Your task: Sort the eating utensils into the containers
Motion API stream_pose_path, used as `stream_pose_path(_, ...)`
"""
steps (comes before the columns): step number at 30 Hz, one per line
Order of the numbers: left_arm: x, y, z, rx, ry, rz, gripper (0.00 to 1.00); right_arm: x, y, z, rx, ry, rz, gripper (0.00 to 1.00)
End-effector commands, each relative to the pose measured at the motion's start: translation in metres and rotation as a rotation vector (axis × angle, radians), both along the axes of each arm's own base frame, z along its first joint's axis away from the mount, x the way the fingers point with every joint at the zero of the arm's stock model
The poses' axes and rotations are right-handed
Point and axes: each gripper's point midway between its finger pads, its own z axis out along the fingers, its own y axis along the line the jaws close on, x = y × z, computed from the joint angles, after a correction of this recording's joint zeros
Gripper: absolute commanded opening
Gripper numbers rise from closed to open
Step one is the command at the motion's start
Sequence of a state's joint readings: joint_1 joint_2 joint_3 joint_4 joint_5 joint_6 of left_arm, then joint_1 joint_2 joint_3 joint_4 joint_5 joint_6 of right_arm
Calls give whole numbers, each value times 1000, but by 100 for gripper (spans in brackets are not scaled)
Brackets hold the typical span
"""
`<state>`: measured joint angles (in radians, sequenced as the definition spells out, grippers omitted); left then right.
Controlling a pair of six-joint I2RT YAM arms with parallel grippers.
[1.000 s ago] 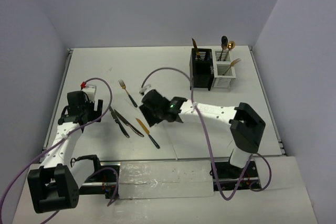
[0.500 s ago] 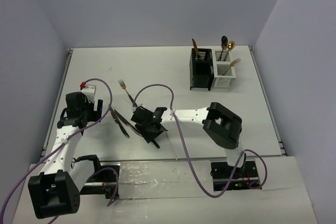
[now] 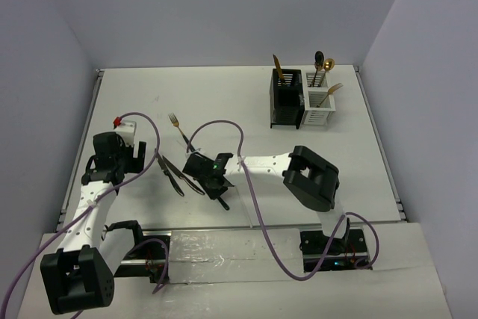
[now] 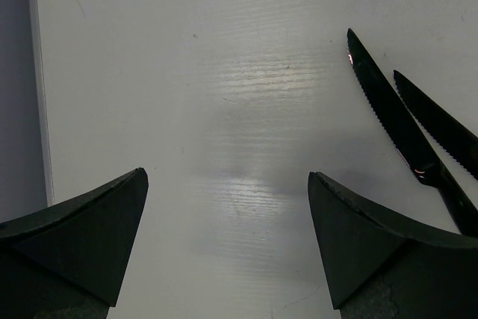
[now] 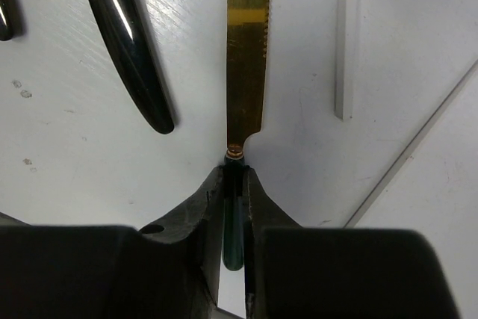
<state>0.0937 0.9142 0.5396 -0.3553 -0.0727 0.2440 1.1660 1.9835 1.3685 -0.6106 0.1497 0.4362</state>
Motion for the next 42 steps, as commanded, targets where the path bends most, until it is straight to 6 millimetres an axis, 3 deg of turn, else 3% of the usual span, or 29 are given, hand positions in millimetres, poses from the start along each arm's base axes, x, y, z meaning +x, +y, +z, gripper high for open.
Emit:
stream_pose_path(1, 9, 4, 10, 10, -45, 13, 99, -5, -7, 3, -20, -11, -1, 0)
stream_pose_path(9, 8, 5, 7, 14, -38, 15, 99, 0, 3, 47, 47, -112, 25, 0)
stream_pose_path(14, 9, 5, 5, 11, -27, 18, 99, 7, 8, 98, 187, -242, 33, 0)
stream_pose_path(15, 10, 5, 5, 11, -25, 18, 98, 11, 12, 121, 256, -287, 30, 0)
stream_pose_path(17, 10, 5, 4, 9, -21, 16, 98, 17, 8, 136, 297, -352, 16, 0)
stream_pose_path(18, 10, 5, 3, 10, -17, 18, 98, 31, 4, 164, 349, -454, -18, 0)
stream_pose_path(19, 10, 5, 3, 10, -19, 18, 98, 38, -3, 172, 354, -511, -39, 0)
stream_pose_path(21, 10, 5, 2, 10, -14, 18, 98, 72, -23, 225, 390, -744, -135, 0)
stream_pose_path(22, 11, 5, 2, 8, -15, 16, 98, 83, -35, 232, 382, -821, -160, 0)
stream_pose_path(23, 11, 5, 1, 8, -12, 17, 98, 101, -37, 273, 459, -971, -185, 0)
stream_pose_path(24, 11, 5, 1, 6, -12, 17, 98, 120, -59, 299, 499, -1054, -221, 0)
stream_pose_path(25, 11, 5, 0, 6, -9, 17, 98, 132, -68, 303, 533, -1094, -209, 0)
stream_pose_path(26, 12, 5, 0, 7, -7, 18, 98, 144, -74, 333, 641, -1172, -208, 0)
stream_pose_path(27, 12, 6, 0, 9, -7, 20, 98, 168, -91, 350, 709, -1220, -159, 0)
stream_pose_path(29, 11, 7, -2, 14, -2, 26, 98, 201, -112, 365, 747, -1346, -171, 0)
stream_pose_path(30, 12, 7, -2, 16, -1, 26, 98, 229, -139, 378, 700, -1417, -222, 0)
stream_pose_path(31, 11, 8, -4, 19, 8, 31, 98, 248, -148, 380, 662, -1444, -244, 0)
stream_pose_path(32, 11, 12, -4, 32, 11, 47, 98, 278, -147, 352, 587, -1403, -238, 0)
stream_pose_path(33, 11, 15, -5, 42, 13, 61, 98, 295, -151, 367, 599, -1423, -234, 0)
stream_pose_path(34, 11, 18, -9, 51, 31, 76, 98, 315, -162, 360, 595, -1407, -194, 0)
stream_pose_path(35, 11, 22, -8, 69, 30, 98, 98, 337, -163, 334, 600, -1347, -206, 0)
stream_pose_path(36, 11, 24, -10, 75, 37, 106, 98, 355, -185, 342, 597, -1370, -238, 0)
stream_pose_path(37, 10, 25, -13, 79, 48, 110, 98, 373, -190, 320, 591, -1338, -250, 0)
stream_pose_path(39, 10, 27, -14, 87, 49, 117, 98, 393, -207, 313, 571, -1353, -279, 0)
stream_pose_path(40, 10, 28, -15, 88, 54, 120, 98, 404, -225, 304, 540, -1358, -304, 0)
stream_pose_path(41, 10, 28, -15, 90, 57, 122, 98, 416, -232, 283, 520, -1331, -320, 0)
stream_pose_path(42, 11, 29, -17, 90, 66, 125, 97, 422, -235, 278, 524, -1321, -313, 0)
